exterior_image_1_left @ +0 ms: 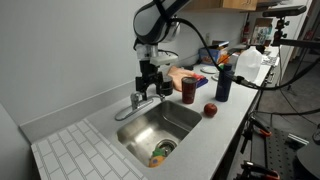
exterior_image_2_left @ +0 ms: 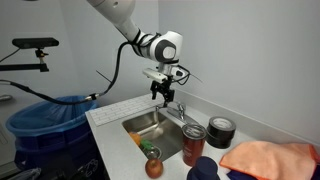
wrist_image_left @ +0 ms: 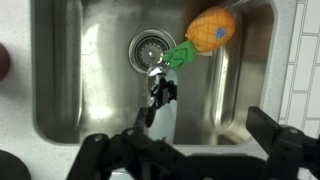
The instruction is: Slide the spout to the right, then open the faucet
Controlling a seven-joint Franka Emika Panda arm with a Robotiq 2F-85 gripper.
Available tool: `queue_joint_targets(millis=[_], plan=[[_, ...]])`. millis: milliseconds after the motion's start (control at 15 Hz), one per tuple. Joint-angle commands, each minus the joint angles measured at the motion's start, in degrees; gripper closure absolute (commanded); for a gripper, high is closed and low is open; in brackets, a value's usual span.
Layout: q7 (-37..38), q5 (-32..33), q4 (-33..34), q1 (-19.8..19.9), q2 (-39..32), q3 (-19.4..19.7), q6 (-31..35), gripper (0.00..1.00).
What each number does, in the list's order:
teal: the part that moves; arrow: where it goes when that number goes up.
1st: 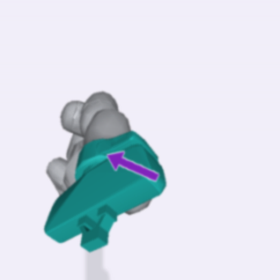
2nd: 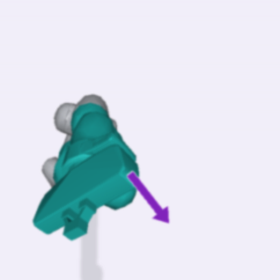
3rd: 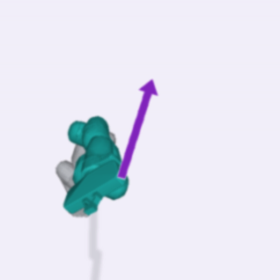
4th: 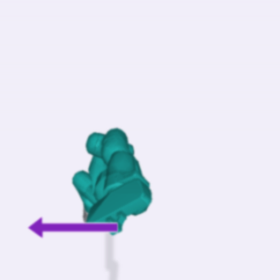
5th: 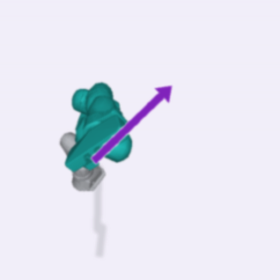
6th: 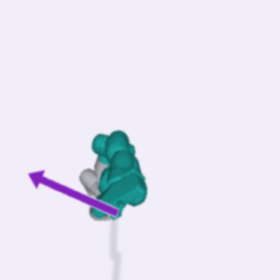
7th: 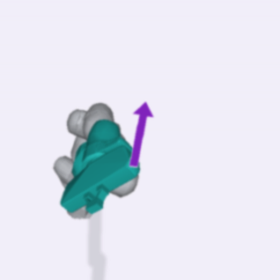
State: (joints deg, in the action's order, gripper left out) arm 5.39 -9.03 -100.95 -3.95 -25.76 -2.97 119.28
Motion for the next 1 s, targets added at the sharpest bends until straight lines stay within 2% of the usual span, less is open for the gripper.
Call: queue_joint_targets(millis=[0,267,600,933], plan=[[-0.69,-2.99,1.08,-1.12,-1.39,-3.31,0.04,0.00],[0.21,-0.53,1.54,-2.84,-1.96,-4.07,0.84,0.00],[7.01,13.09,0.23,-6.85,-0.53,0.04,3.80,0.00],[14.57,19.19,1.02,-8.41,-1.82,2.43,3.75,0.00]])
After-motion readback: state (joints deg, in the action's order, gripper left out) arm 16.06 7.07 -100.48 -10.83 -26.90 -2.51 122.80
